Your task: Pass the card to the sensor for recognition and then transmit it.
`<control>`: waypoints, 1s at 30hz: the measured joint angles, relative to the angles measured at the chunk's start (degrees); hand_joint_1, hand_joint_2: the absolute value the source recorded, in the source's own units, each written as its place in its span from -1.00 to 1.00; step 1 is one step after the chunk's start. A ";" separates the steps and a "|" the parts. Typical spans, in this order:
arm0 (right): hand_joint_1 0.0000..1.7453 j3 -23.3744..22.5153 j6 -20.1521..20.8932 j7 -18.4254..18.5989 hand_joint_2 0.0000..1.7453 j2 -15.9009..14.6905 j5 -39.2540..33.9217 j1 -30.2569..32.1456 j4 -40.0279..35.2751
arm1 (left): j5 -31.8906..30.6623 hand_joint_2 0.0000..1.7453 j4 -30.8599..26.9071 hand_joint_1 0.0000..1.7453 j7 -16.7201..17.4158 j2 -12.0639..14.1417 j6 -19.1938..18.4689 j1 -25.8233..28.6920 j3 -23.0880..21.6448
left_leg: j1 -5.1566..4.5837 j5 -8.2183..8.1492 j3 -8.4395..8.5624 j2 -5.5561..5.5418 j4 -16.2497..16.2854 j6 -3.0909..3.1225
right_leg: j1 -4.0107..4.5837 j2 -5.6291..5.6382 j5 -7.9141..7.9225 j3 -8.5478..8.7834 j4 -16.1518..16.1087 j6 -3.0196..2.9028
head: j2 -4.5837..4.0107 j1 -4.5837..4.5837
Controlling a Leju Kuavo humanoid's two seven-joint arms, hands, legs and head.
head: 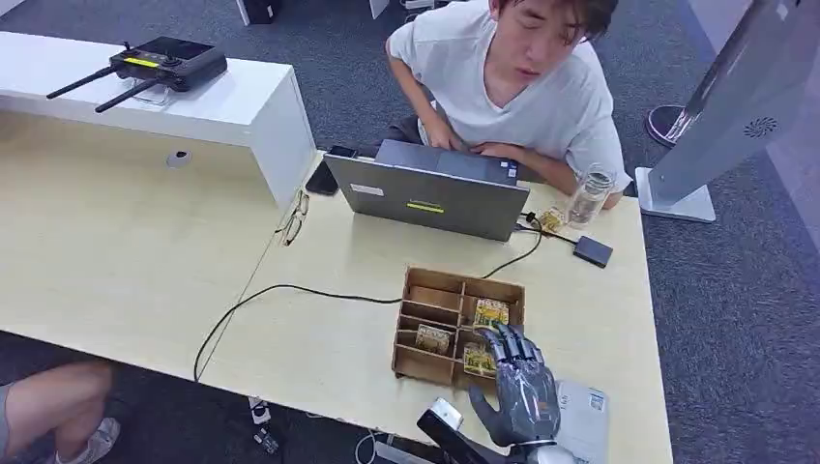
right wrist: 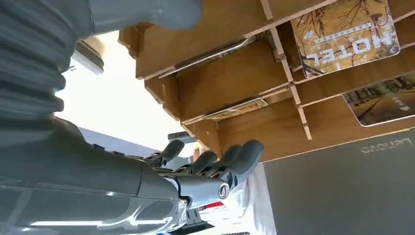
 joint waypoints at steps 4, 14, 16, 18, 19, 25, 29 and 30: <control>-0.56 -0.22 0.20 0.00 1.00 0.00 0.07 0.00 0.00 | -0.02 -1.00 0.00 -1.00 0.00 0.00 0.00 -0.01 -0.02 | 0.00 0.00 0.00 0.00 0.00 0.00 | 0.00 0.00 0.00 0.00 0.00 0.00 | 0.00 0.02; -0.54 -0.98 0.61 0.22 1.00 0.20 0.37 0.00 0.00 | -0.04 -1.00 0.00 -1.00 0.00 0.00 0.00 -0.02 -0.04 | 0.00 0.00 0.00 0.00 0.00 0.00 | 0.00 0.00 0.00 0.00 0.00 0.00 | 0.00 0.00; -0.54 -1.05 0.74 0.24 1.00 0.24 0.44 0.01 0.00 | -0.02 -1.00 0.00 -1.00 0.00 0.00 0.00 -0.02 -0.04 | 0.00 0.00 0.00 0.00 0.00 0.00 | 0.00 0.00 0.00 0.00 0.00 0.00 | 0.00 0.02; -0.52 -1.16 0.96 0.26 1.00 0.28 0.50 0.01 0.02 | -0.02 -1.00 0.00 -1.00 0.00 0.00 0.00 -0.03 -0.04 | 0.00 0.00 0.00 0.00 0.00 0.00 | 0.00 0.00 0.00 0.00 0.00 0.00 | 0.00 0.00; -0.52 -1.20 1.03 0.28 1.00 0.31 0.50 0.01 0.04 | -0.02 -1.00 0.00 -1.00 0.00 0.00 0.00 -0.03 -0.04 | 0.00 0.00 0.00 0.00 0.00 0.00 | 0.00 0.00 0.00 0.00 0.00 0.00 | 0.00 0.02; -0.50 -1.27 1.20 0.81 1.00 0.31 0.57 0.01 0.48 | 0.04 -1.00 0.00 -1.00 0.02 0.00 0.00 -0.03 -0.04 | 0.00 0.00 0.00 0.00 0.00 0.00 | 0.00 0.00 0.00 0.00 0.00 0.00 | 0.00 0.00; -0.48 -1.27 1.20 0.83 1.00 0.31 0.57 0.02 0.72 | 0.07 -1.00 0.00 -1.00 0.02 0.00 0.00 -0.03 -0.04 | 0.00 0.00 0.00 0.00 0.00 0.00 | 0.00 0.00 0.00 0.00 0.00 0.00 | 0.00 0.00; -0.50 -1.27 1.20 0.83 1.00 0.31 0.57 0.02 0.79 | 0.07 -1.00 0.00 -1.00 0.04 0.00 0.00 -0.03 -0.07 | 0.00 0.00 0.00 0.00 0.00 0.00 | 0.00 0.00 0.00 0.00 0.00 0.00 | 0.00 0.02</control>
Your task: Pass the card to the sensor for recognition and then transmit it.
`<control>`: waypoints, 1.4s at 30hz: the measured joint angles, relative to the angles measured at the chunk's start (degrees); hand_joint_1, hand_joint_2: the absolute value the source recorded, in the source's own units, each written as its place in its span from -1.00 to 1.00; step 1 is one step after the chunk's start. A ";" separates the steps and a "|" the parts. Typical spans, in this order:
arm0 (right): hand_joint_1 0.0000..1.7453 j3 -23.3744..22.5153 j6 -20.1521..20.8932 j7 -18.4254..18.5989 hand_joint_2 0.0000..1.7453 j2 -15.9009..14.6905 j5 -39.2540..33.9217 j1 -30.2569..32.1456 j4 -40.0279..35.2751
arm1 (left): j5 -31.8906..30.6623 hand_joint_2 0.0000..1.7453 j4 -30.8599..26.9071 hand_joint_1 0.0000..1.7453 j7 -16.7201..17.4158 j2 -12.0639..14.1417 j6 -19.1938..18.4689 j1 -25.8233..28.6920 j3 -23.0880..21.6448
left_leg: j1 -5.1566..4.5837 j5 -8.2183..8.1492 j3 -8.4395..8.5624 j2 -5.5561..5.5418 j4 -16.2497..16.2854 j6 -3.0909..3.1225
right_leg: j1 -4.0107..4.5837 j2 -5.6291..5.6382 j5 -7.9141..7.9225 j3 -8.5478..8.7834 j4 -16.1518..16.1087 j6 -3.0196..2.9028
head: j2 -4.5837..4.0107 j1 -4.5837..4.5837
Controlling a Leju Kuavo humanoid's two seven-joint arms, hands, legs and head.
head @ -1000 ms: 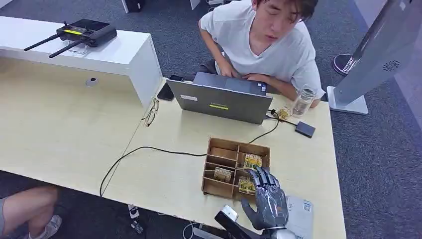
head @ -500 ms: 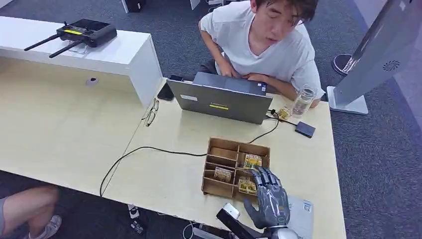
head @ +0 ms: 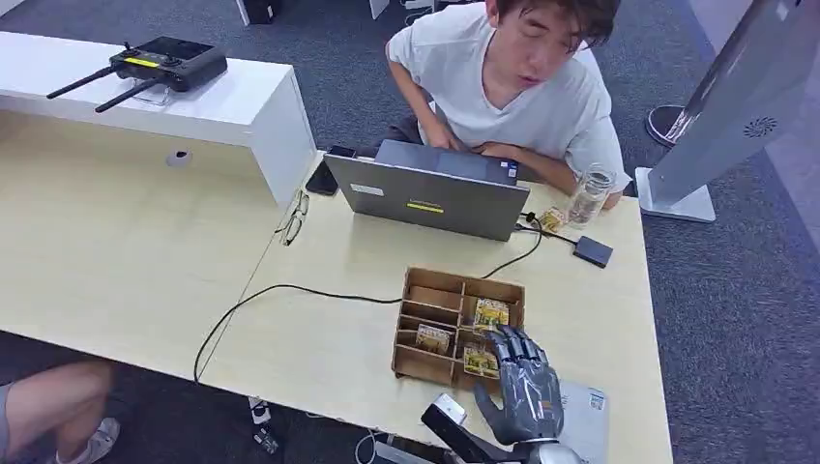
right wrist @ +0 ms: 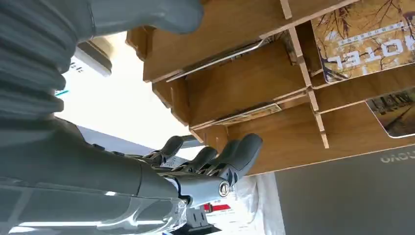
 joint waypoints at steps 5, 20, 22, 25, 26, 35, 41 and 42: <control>-0.46 0.00 0.09 0.00 1.00 0.00 0.00 0.01 0.26 | 0.02 -1.00 0.00 -1.00 0.02 -0.02 0.00 0.00 0.00 | 0.00 0.00 0.00 0.00 0.00 0.00 | 0.00 0.00 0.00 0.00 0.00 0.00 | 0.00 -0.02; 0.50 0.00 0.20 0.00 1.00 0.02 0.09 -0.15 1.07 | 0.07 -1.00 0.00 -1.00 0.02 -0.39 0.00 -0.04 0.02 | 0.00 0.00 0.01 0.00 0.00 0.00 | 0.00 0.00 0.00 0.01 0.00 0.00 | 0.00 -0.02; 0.50 0.00 0.20 0.00 1.00 0.02 0.09 -0.22 1.07 | 0.07 -1.00 0.00 -1.00 0.02 -0.42 0.00 -0.04 0.00 | 0.00 0.00 0.01 0.00 0.00 0.00 | 0.00 0.00 0.00 0.01 0.00 0.00 | 0.00 0.00; 0.50 0.00 0.20 0.00 1.00 0.04 0.09 -0.31 1.07 | 0.07 -1.00 0.00 -1.00 0.02 -0.42 0.00 -0.04 0.02 | 0.00 0.00 0.01 0.00 0.00 0.00 | 0.00 0.00 0.00 0.01 0.00 0.00 | 0.00 0.00; 0.50 0.00 0.20 0.00 1.00 0.04 0.09 -0.33 1.07 | 0.07 -1.00 0.00 -1.00 0.02 -0.42 0.00 -0.04 0.00 | 0.00 0.00 0.02 0.00 0.00 0.00 | 0.00 0.00 0.00 0.01 0.00 0.00 | 0.00 -0.02; 0.52 0.00 0.20 0.00 1.00 0.04 0.09 -0.35 1.07 | 0.07 -1.00 0.00 -1.00 0.02 -0.42 0.00 -0.04 0.00 | 0.00 0.00 0.02 0.00 0.00 0.00 | 0.00 0.00 0.00 0.01 0.00 0.00 | 0.00 0.00; 0.58 0.00 0.20 0.00 1.00 0.04 -0.11 -0.35 1.07 | 0.15 -1.00 0.00 -1.00 0.02 -0.42 0.00 -0.04 0.00 | 0.00 0.00 0.02 0.00 0.00 0.00 | 0.00 0.00 0.00 0.01 0.00 0.00 | 0.00 0.00; 0.56 0.00 0.20 0.02 1.00 0.04 -0.18 -0.35 1.07 | 0.15 -1.00 0.00 -1.00 0.00 -0.42 0.00 -0.04 0.00 | 0.00 0.00 0.02 0.00 0.00 0.00 | 0.00 0.00 0.00 0.01 0.00 0.00 | 0.00 0.00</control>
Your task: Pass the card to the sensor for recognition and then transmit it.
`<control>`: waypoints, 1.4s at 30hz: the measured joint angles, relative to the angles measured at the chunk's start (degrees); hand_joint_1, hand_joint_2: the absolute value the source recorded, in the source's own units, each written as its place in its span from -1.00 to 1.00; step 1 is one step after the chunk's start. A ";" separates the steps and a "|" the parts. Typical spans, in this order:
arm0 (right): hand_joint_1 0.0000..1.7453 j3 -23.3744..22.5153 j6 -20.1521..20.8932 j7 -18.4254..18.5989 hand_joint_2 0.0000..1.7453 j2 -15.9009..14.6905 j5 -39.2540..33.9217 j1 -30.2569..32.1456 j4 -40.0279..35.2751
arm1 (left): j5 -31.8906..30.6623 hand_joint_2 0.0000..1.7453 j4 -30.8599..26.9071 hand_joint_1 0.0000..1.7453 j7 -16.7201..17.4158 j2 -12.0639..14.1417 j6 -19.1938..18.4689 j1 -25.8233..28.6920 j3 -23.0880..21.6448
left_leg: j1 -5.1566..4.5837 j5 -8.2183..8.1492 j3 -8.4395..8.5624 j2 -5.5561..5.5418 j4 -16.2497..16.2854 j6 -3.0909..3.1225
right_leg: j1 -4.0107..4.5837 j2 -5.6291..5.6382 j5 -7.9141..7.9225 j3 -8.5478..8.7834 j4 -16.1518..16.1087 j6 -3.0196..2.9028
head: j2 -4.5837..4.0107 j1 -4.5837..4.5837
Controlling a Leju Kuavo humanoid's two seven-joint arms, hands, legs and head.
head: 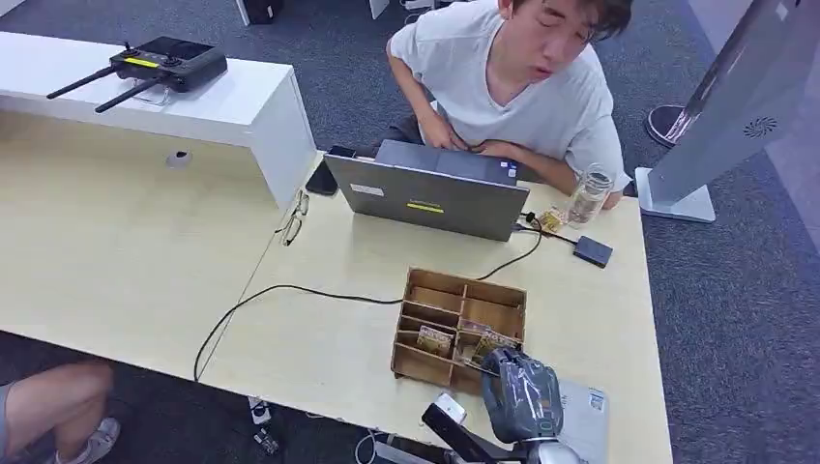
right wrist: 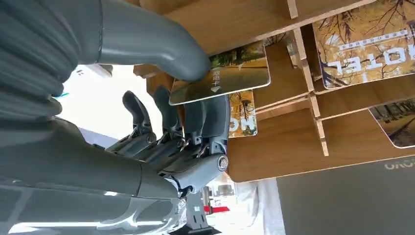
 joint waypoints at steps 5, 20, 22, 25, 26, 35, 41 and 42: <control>0.72 0.00 -0.28 0.09 1.00 0.00 -0.35 0.01 0.00 | 0.07 -1.00 0.00 -1.00 -0.39 -0.02 -0.04 0.00 0.00 | 0.00 0.00 0.00 0.00 0.00 0.00 | 0.00 0.00 0.00 0.00 0.00 0.00 | 0.00 0.00; 1.00 -0.04 -4.55 -1.49 1.00 -0.04 -1.05 1.28 -4.64 | 0.94 -1.00 0.00 -1.00 -0.87 0.00 -0.04 0.03 0.00 | 0.00 0.00 -0.01 0.00 0.00 0.00 | 0.00 0.00 0.00 -0.02 0.00 0.00 | 0.00 0.00; 1.00 -0.24 -4.70 -2.23 1.00 -0.07 -1.07 1.77 -8.08 | 1.18 -1.00 0.00 -1.00 -0.92 -0.02 -0.04 0.04 0.02 | 0.00 0.00 -0.01 0.00 0.00 0.00 | 0.00 0.00 0.00 -0.01 0.00 0.00 | 0.00 -0.02; 1.00 -0.88 -5.40 -3.28 1.00 -0.15 -1.40 2.65 -12.62 | 1.51 -1.00 0.00 -1.00 -0.92 -0.02 -0.07 0.08 0.02 | 0.00 0.00 -0.01 0.00 0.00 0.00 | 0.00 0.00 0.00 -0.02 0.00 0.00 | 0.00 -0.02; 1.00 -1.18 -5.62 -3.65 1.00 -0.20 -1.64 3.02 -14.15 | 1.60 -1.00 0.00 -1.00 -0.92 -0.02 -0.09 0.08 0.02 | 0.00 0.00 -0.01 0.00 0.00 0.00 | 0.00 0.00 0.00 -0.01 0.00 0.00 | 0.00 -0.02; 1.00 -3.10 -9.16 -10.52 1.00 -0.33 -7.67 5.28 -22.62 | 2.36 -1.00 0.00 -1.00 -1.47 -0.02 0.00 0.18 0.05 | 0.00 0.00 -0.01 0.00 0.00 0.00 | 0.00 0.00 0.00 -0.01 0.00 0.00 | 0.00 0.00; 1.00 -4.20 -9.94 -12.55 1.00 -0.35 -12.14 6.35 -25.73 | 2.60 -1.00 0.00 -1.00 -2.12 -0.02 0.07 0.51 0.09 | 0.00 0.00 0.00 0.00 0.00 0.00 | 0.00 0.00 0.00 -0.01 0.00 0.00 | 0.00 -0.02; 1.00 -4.37 -9.81 -12.70 1.00 -0.35 -13.24 6.51 -26.10 | 2.69 -1.00 0.00 -1.00 -2.14 -0.02 0.09 0.54 0.11 | 0.00 0.00 -0.01 -0.01 0.00 0.00 | 0.00 0.00 0.00 -0.01 0.00 0.00 | 0.00 0.00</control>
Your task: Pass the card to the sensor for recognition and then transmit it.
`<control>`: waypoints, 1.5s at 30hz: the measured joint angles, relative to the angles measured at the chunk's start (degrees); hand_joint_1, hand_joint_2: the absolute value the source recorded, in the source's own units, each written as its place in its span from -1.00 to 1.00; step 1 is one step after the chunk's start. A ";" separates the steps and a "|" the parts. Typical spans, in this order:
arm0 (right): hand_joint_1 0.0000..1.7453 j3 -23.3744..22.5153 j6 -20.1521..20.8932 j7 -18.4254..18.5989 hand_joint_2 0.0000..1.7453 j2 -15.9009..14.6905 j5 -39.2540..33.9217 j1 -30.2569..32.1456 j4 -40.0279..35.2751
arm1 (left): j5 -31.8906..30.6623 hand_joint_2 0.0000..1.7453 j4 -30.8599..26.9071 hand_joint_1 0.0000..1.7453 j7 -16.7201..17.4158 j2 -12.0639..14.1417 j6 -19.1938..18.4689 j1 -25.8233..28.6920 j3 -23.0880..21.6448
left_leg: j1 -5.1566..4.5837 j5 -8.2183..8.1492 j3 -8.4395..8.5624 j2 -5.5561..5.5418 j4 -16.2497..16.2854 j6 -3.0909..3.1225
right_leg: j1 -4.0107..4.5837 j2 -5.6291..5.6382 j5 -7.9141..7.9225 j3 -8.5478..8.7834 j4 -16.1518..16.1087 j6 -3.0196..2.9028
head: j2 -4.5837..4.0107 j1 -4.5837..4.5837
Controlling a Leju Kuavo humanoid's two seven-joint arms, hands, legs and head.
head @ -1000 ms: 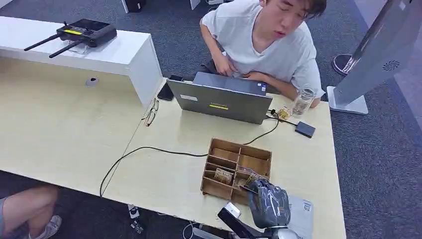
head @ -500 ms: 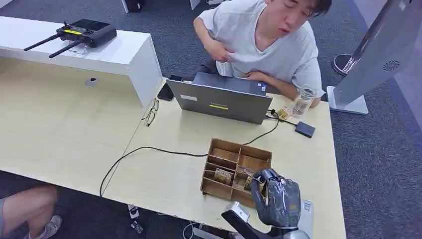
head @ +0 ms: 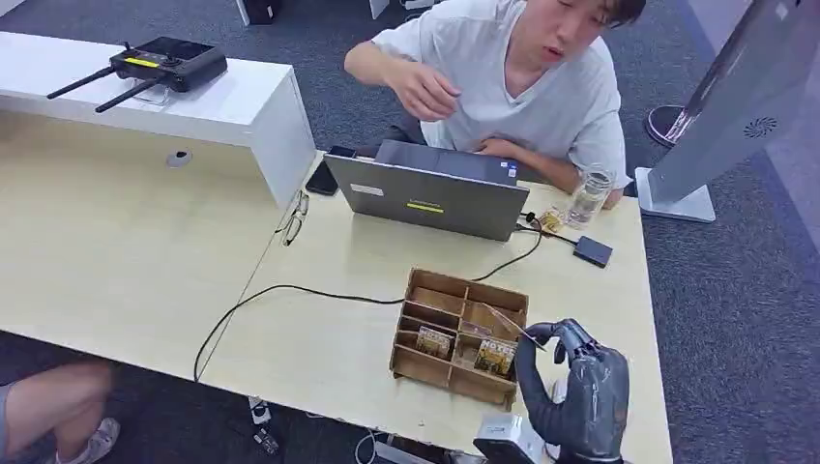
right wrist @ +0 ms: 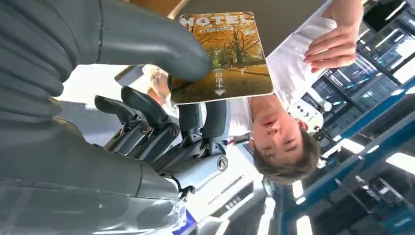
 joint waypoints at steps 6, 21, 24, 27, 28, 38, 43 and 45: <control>1.00 -0.63 0.39 -0.50 1.00 -0.07 -1.53 0.56 -1.12 | 0.18 -1.00 0.00 -1.00 -0.07 0.00 0.02 0.07 0.02 | 0.00 0.00 0.00 0.00 0.00 0.00 | 0.00 0.00 0.00 0.00 0.00 0.00 | 0.00 -0.02; 1.00 -2.78 4.72 -5.57 1.00 1.05 -13.46 -1.18 -1.34 | 0.07 -1.00 0.00 -1.00 0.24 -0.35 0.20 0.04 0.07 | 0.01 0.01 0.00 0.01 0.00 -0.01 | 0.01 0.00 0.00 0.01 0.00 -0.01 | 0.00 -0.02; 1.00 -2.80 4.85 -5.59 1.00 1.57 -13.86 -2.07 -1.03 | -0.09 -1.00 0.00 -1.00 0.24 -0.37 0.22 0.00 0.07 | 0.01 0.02 0.00 0.00 0.00 -0.02 | 0.01 0.00 0.00 0.01 0.00 -0.01 | 0.00 -0.02; 1.00 -2.82 4.94 -5.59 1.00 1.79 -14.01 -2.55 -0.88 | -0.11 -1.00 0.00 -1.00 0.24 -0.37 0.20 0.00 0.07 | 0.01 0.02 0.00 0.00 0.00 -0.02 | 0.01 0.00 0.01 0.01 0.01 -0.01 | 0.00 -0.02; 1.00 -2.82 4.98 -5.59 1.00 1.81 -14.01 -2.64 -0.81 | -0.11 -1.00 0.00 -1.00 0.24 -0.37 0.20 0.00 0.07 | 0.01 0.02 0.00 0.00 0.00 -0.02 | 0.01 0.00 0.00 0.01 0.01 -0.01 | 0.00 0.00; 1.00 -2.84 5.18 -5.59 1.00 2.23 -14.03 -3.12 -0.44 | -0.11 -1.00 0.00 -1.00 0.24 -0.37 0.20 0.00 0.07 | 0.01 0.02 -0.01 -0.01 0.00 -0.02 | 0.01 -0.01 0.00 0.01 0.00 0.00 | 0.00 -0.02; 1.00 -2.84 5.82 -5.44 1.00 2.43 -14.71 -4.23 -0.09 | -0.50 -1.00 0.00 -1.00 0.24 -0.37 0.20 -0.02 0.07 | 0.01 0.02 -0.01 -0.01 0.00 -0.02 | 0.01 -0.01 0.00 0.01 0.00 0.00 | 0.00 0.00; 1.00 -2.84 6.27 -5.09 1.00 2.80 -14.84 -4.97 0.17 | -0.72 -1.00 0.00 -1.00 0.24 -0.37 0.20 -0.03 0.07 | 0.01 0.02 -0.01 0.00 0.00 -0.02 | 0.01 0.00 0.01 0.01 0.01 -0.01 | 0.00 -0.02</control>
